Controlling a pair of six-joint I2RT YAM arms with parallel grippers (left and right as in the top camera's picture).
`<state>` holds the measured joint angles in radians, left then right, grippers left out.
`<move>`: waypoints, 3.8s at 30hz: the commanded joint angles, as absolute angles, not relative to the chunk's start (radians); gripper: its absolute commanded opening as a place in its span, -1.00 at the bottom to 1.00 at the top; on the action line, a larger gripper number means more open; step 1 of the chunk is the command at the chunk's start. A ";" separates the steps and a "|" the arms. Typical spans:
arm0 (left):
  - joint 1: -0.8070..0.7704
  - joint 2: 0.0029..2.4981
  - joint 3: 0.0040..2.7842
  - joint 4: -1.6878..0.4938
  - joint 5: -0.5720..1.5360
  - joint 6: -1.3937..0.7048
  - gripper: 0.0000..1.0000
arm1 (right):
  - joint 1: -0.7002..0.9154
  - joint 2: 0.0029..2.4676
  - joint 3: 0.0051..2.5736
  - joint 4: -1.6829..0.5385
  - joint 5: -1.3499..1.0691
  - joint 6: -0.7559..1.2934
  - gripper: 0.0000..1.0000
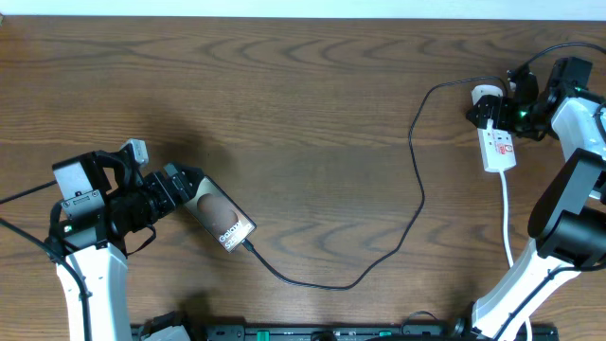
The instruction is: Plug charger to phone and switch on socket
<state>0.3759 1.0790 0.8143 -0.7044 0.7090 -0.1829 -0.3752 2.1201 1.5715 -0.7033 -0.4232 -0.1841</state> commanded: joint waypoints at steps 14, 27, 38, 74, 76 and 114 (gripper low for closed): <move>0.376 1.074 0.838 -0.730 0.725 -0.180 0.74 | -0.282 2.167 1.548 -0.741 -0.545 -0.149 0.98; 0.376 1.074 0.838 -0.741 0.725 -0.180 0.73 | -0.268 2.211 1.548 -0.734 -0.633 -0.112 0.92; 0.376 1.074 0.838 -0.743 0.725 -0.180 0.74 | -0.281 2.209 1.554 -0.727 -0.541 -0.056 0.99; 0.376 1.074 0.838 -0.744 0.687 -0.180 0.74 | -0.391 1.458 1.577 -1.141 -0.234 0.100 0.99; 0.376 1.074 0.838 -0.744 0.687 -0.180 0.74 | -0.391 1.459 1.575 -1.142 -0.235 0.100 0.99; 0.203 0.913 0.778 -0.678 0.530 -0.181 0.74 | -0.391 1.459 1.575 -1.142 -0.234 0.100 0.99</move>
<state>0.2890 0.9901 0.8074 -0.7246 0.6373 -0.1833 -0.3885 1.4651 1.5745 -1.1404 -0.2379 0.0887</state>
